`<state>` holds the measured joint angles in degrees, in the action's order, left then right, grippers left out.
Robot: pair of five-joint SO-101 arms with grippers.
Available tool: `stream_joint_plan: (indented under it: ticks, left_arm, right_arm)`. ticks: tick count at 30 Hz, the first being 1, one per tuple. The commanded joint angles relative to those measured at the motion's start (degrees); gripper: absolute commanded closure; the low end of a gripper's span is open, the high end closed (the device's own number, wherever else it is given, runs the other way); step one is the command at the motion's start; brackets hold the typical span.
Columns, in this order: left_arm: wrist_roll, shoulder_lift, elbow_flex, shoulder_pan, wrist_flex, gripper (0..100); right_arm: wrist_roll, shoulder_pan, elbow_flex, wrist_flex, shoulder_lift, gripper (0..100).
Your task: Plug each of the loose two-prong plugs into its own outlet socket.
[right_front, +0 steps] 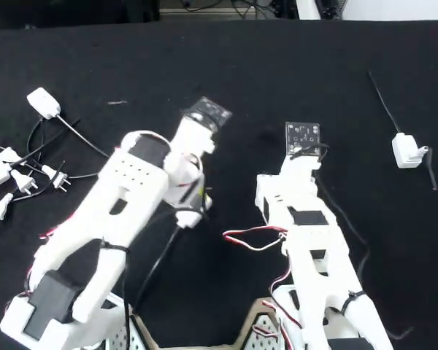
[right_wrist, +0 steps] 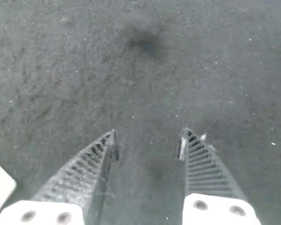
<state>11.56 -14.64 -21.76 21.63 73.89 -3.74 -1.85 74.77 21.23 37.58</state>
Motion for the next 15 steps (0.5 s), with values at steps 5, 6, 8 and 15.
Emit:
stream_joint_plan:
  ticks: [5,6,8,15]
  left_arm:
    - [8.5,-1.8,-4.6,-4.4,5.6,76]
    - [9.1,-1.8,-8.1,-4.4,2.8,76]
    - [9.4,-1.8,-14.8,-4.5,-3.7,76]
    - [9.3,-2.4,-29.5,-6.3,-22.4,76]
  right_arm:
    - [-0.4,1.0,-1.7,-1.3,0.7,80.0]
    - [-0.4,0.9,-1.7,-1.3,0.7,80.0]
    - [-0.4,0.0,-1.6,-1.3,0.7,80.0]
    - [-0.4,-0.5,-1.6,-1.3,0.7,80.0]
